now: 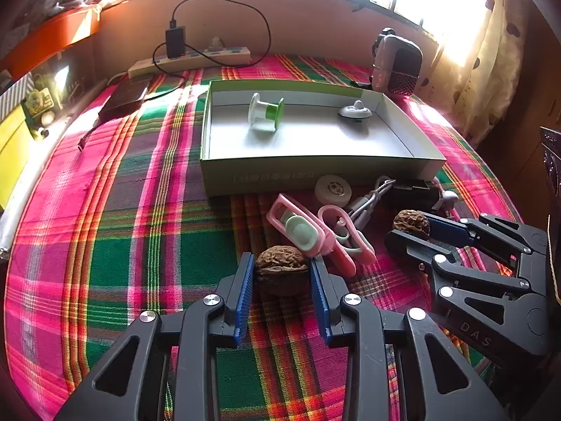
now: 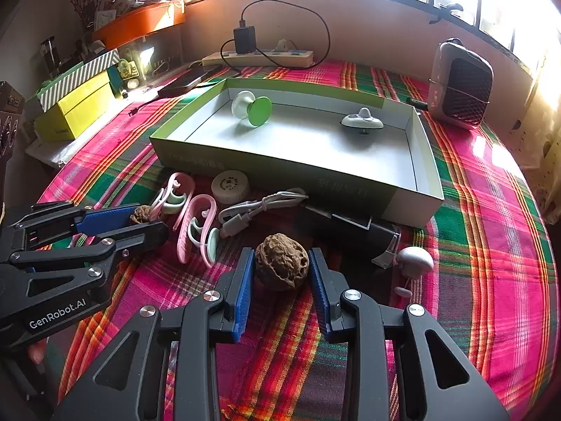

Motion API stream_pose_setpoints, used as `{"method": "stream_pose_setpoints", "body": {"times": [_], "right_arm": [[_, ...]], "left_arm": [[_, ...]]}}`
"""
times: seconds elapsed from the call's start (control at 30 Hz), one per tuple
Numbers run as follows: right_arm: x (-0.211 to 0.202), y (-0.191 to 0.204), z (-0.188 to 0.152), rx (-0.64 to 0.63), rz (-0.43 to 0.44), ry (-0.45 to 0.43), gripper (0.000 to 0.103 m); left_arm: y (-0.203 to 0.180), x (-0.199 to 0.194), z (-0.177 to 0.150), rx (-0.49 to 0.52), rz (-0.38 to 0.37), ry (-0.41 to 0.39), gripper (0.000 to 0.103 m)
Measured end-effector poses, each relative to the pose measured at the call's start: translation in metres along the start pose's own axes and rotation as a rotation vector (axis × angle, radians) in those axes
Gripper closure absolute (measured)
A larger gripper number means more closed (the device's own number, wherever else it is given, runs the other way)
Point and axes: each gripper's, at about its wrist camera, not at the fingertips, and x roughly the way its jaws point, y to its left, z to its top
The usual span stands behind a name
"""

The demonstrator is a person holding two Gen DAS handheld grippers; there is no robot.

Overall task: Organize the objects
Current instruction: 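Grasp one walnut with the right gripper while the left gripper grasps another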

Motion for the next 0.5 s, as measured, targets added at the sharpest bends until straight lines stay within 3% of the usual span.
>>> {"method": "stream_pose_setpoints", "body": {"times": [0.5], "right_arm": [[-0.016, 0.0, -0.001, 0.006, 0.001, -0.031, 0.071]], "left_arm": [[-0.003, -0.02, -0.001, 0.0, 0.008, -0.037, 0.074]]}}
